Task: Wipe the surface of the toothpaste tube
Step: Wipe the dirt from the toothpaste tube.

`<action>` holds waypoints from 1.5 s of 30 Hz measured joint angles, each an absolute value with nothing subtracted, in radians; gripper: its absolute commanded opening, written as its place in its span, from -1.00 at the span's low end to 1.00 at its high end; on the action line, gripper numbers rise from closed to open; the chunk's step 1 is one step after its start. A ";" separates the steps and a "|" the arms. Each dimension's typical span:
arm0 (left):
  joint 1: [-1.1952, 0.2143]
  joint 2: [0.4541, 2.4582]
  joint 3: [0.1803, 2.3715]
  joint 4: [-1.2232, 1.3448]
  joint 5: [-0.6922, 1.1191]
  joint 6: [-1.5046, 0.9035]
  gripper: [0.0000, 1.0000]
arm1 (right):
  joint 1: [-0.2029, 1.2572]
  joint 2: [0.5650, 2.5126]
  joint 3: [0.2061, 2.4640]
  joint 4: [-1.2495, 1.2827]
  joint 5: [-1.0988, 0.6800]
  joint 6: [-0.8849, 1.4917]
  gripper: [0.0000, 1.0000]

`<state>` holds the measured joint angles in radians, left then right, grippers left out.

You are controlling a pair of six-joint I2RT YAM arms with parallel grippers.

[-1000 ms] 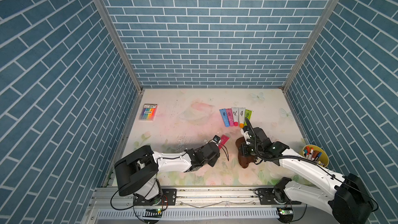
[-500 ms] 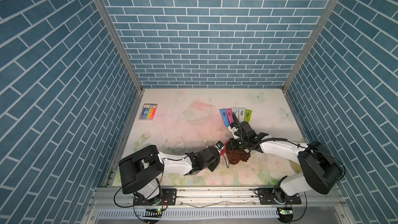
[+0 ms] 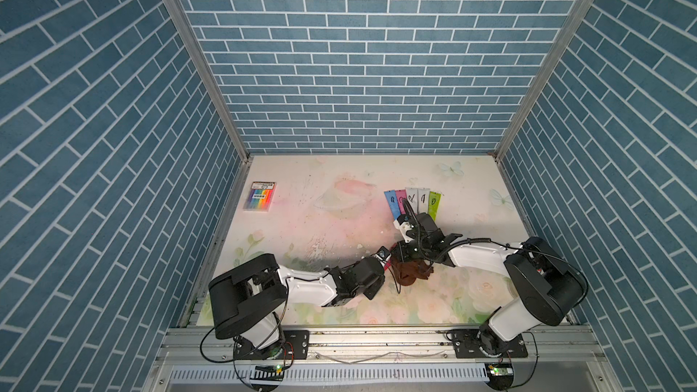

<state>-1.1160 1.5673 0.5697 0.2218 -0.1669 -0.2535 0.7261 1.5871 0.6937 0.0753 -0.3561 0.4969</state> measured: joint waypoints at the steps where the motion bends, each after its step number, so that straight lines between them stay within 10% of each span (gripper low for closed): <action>1: -1.116 1.567 0.570 0.221 -0.167 -0.255 -0.75 | 0.741 1.591 0.693 0.094 -0.360 0.501 -1.00; 28: -1.118 1.564 0.565 0.256 -0.161 -0.257 -0.84 | 0.610 1.614 0.704 0.074 -0.393 0.553 -1.00; 45: -1.126 1.565 0.564 0.239 -0.157 -0.257 -0.86 | 0.778 1.555 0.591 0.247 -0.400 0.599 -1.00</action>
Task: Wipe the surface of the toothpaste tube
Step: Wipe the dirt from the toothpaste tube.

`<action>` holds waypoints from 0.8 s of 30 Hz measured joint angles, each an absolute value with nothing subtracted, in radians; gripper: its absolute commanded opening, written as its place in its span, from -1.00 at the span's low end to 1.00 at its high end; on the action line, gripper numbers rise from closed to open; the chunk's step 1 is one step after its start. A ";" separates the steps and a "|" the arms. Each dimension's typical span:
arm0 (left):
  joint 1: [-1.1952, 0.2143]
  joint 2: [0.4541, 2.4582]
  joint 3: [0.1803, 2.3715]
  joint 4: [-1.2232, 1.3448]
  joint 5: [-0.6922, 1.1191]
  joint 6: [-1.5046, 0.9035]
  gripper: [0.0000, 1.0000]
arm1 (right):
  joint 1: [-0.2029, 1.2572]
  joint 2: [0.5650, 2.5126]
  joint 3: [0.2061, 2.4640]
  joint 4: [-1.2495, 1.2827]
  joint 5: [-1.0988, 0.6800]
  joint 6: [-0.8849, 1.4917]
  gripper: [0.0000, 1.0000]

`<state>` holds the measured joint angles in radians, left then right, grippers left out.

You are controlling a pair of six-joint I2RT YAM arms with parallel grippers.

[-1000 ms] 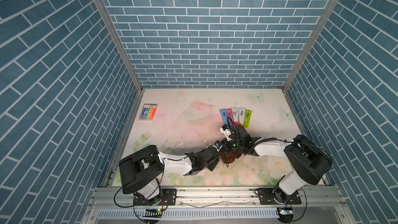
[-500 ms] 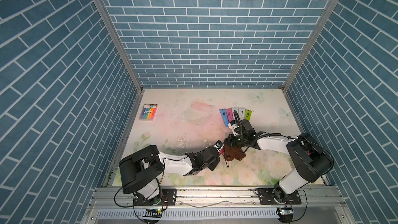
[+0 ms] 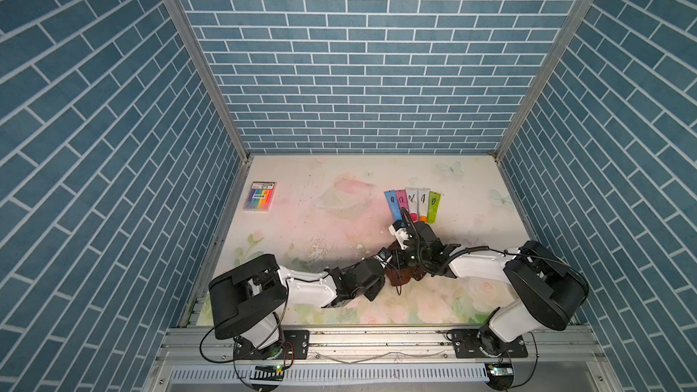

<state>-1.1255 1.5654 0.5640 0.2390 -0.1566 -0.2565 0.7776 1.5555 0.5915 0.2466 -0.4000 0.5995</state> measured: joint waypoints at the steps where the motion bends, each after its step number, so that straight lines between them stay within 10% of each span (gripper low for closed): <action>1: -1.126 1.565 0.564 0.239 -0.157 -0.256 -0.86 | 0.775 1.556 0.591 0.245 -0.400 0.599 -1.00; 14: -1.126 1.566 0.564 0.263 -0.154 -0.253 -0.87 | 0.571 1.542 0.612 0.102 -0.308 0.586 -1.00; 24: -1.126 1.566 0.564 0.247 -0.155 -0.250 -0.87 | 0.673 1.538 0.630 0.094 -0.264 0.568 -1.00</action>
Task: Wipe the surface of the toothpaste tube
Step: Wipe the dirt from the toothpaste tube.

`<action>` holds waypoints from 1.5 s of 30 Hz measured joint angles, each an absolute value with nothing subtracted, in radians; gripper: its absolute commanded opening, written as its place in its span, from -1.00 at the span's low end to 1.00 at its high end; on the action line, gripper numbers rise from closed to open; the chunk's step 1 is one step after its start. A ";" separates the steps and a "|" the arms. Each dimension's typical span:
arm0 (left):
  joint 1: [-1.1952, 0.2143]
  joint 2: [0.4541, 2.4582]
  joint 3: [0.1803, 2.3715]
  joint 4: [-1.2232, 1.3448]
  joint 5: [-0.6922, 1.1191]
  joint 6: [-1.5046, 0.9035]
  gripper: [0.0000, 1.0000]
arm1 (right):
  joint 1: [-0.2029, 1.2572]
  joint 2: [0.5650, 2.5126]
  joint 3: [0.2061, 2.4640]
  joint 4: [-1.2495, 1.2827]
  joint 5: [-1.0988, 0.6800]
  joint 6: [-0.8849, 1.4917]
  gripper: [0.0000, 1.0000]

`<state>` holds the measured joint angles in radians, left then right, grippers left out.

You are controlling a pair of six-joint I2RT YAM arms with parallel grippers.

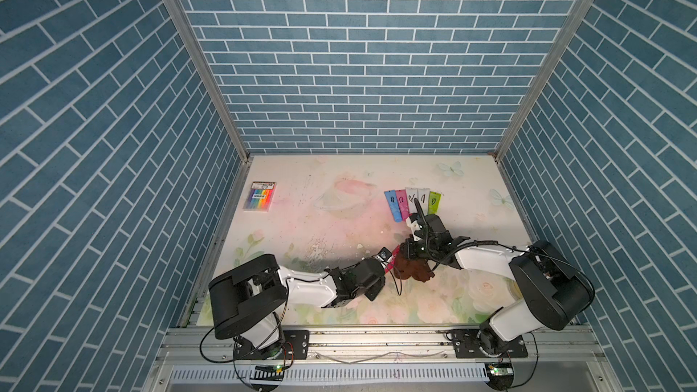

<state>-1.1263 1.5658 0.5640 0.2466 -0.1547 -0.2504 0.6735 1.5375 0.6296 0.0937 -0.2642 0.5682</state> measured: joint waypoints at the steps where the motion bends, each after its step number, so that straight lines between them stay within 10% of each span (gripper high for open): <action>1: -1.126 1.566 0.564 0.245 -0.154 -0.251 -0.87 | 0.694 1.537 0.631 0.101 -0.265 0.569 -1.00; 27: -1.129 1.567 0.564 0.261 -0.153 -0.253 -0.89 | 0.597 1.541 0.627 0.080 -0.405 0.586 -1.00; 45: -1.129 1.566 0.562 0.240 -0.153 -0.298 -0.90 | 0.804 1.541 0.649 0.096 -0.389 0.599 -1.00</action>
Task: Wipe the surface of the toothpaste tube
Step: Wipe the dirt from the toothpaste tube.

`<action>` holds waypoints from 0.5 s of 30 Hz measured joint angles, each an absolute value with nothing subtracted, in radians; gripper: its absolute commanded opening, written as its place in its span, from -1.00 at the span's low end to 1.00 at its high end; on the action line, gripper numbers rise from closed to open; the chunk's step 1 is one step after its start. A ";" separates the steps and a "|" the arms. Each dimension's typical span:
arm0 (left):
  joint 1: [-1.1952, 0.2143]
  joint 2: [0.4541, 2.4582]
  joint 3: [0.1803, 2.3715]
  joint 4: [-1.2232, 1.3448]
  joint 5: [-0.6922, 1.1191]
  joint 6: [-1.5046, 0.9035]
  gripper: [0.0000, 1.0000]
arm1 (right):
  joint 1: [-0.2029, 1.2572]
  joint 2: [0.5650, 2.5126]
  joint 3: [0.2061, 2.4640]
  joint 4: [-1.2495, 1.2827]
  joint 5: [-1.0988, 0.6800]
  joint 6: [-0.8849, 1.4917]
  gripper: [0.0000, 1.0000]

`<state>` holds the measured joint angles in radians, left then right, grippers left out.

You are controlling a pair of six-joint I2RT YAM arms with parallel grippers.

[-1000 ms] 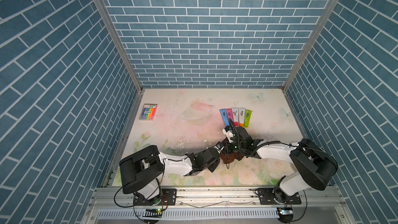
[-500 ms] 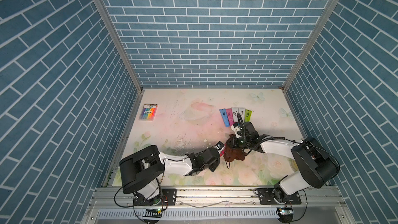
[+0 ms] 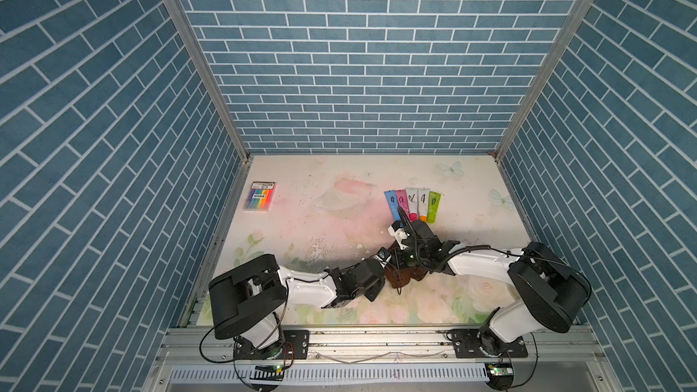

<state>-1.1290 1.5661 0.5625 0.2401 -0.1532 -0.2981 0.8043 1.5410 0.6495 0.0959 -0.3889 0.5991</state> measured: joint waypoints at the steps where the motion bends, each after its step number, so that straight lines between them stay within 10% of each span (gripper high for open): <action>1: -1.129 1.566 0.562 0.240 -0.154 -0.299 -0.90 | 0.810 1.541 0.649 0.095 -0.388 0.596 -1.00; 15: -1.130 1.571 0.563 0.263 -0.164 -0.271 -0.97 | 0.619 1.438 0.593 -0.035 -0.333 0.579 -1.00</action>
<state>-1.1297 1.5715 0.5629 0.2634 -0.1638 -0.2707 0.6193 1.4380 0.5934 -0.0353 -0.3328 0.5789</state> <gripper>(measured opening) 0.327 0.046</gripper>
